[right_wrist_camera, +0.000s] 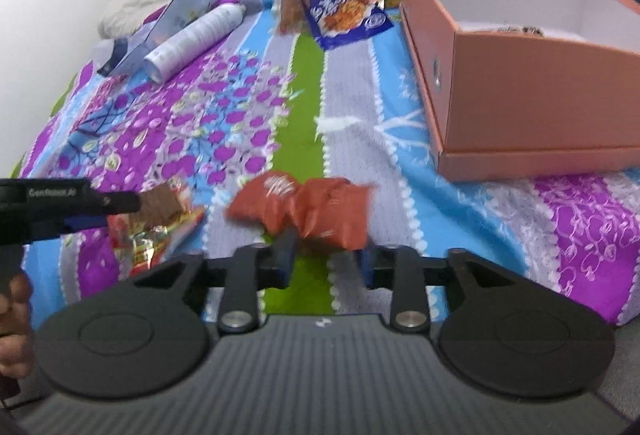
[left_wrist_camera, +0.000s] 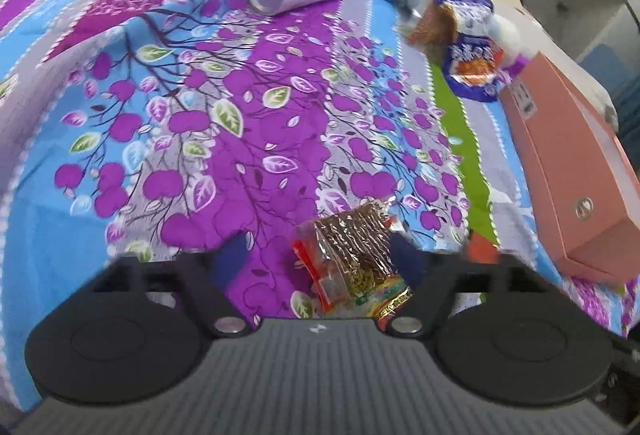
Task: Organize snacks
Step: 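Lift brown-strip packet with left tool while right tool lifts red foil packet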
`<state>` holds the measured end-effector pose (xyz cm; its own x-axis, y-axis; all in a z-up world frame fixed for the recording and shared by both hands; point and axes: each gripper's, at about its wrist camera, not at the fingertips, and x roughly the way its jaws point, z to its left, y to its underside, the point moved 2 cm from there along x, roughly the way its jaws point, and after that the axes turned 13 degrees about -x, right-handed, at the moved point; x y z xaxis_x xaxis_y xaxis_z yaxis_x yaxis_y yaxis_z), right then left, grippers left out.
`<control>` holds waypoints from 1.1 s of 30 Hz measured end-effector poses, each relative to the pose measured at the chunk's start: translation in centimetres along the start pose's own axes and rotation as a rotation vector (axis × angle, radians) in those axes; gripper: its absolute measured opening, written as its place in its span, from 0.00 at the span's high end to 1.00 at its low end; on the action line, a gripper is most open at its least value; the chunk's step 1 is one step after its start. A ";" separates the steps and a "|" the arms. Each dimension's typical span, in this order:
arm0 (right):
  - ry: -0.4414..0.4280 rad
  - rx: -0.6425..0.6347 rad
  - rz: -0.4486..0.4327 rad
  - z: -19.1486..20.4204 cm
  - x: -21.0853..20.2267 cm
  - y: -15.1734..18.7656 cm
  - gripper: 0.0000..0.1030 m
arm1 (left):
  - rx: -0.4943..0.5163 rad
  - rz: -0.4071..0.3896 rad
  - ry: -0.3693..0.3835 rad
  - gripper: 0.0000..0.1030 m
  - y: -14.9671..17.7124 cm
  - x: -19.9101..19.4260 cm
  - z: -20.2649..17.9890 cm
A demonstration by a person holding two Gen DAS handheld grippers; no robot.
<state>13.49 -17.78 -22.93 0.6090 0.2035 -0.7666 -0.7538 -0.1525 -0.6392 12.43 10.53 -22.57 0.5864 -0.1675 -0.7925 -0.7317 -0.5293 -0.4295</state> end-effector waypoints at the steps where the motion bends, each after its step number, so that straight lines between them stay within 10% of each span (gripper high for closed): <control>1: -0.007 -0.002 0.000 -0.2 -0.1 0.1 0.39 | -0.008 -0.003 -0.006 0.13 0.0 0.0 0.0; 9: 0.056 -0.111 -0.050 -1.9 -1.6 0.6 0.29 | -0.100 0.032 0.010 0.08 0.3 0.0 -0.7; 22: -0.122 -0.457 -0.035 1.0 2.4 -1.7 0.30 | -0.102 0.059 -0.103 0.03 0.4 2.0 -3.1; 33: -0.146 -0.421 0.001 0.6 3.5 -1.6 0.53 | 0.058 0.056 -0.176 0.02 0.8 4.1 -5.6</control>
<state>16.68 -16.25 -24.57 0.5442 0.3327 -0.7701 -0.5695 -0.5275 -0.6304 16.19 4.76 -23.74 0.4778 -0.0448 -0.8773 -0.7834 -0.4736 -0.4025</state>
